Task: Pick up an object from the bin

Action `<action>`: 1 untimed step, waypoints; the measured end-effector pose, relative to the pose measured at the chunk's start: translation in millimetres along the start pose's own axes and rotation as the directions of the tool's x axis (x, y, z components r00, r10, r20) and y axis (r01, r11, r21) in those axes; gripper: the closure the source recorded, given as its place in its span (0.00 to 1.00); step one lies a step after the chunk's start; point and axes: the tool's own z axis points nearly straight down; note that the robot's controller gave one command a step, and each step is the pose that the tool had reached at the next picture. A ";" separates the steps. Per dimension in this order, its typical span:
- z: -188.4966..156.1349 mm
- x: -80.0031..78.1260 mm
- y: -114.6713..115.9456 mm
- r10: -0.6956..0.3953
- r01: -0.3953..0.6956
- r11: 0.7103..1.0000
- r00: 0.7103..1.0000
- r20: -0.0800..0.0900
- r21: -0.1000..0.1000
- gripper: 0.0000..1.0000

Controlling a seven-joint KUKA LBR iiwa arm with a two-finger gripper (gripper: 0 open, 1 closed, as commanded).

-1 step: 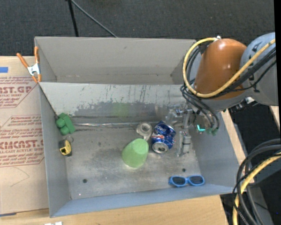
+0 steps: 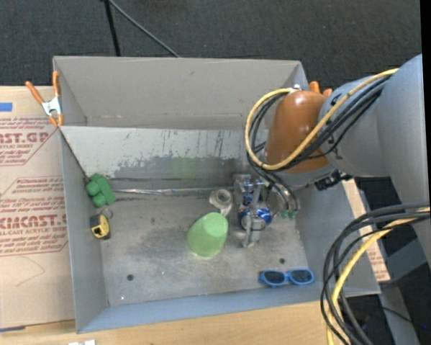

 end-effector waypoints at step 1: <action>-3.3 18.0 -54.4 -0.417 0.417 0.909 0.909 -0.002 0.003 0.00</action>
Offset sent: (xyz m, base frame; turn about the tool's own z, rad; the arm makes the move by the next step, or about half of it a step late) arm -0.0192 -0.0523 0.0037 -0.4316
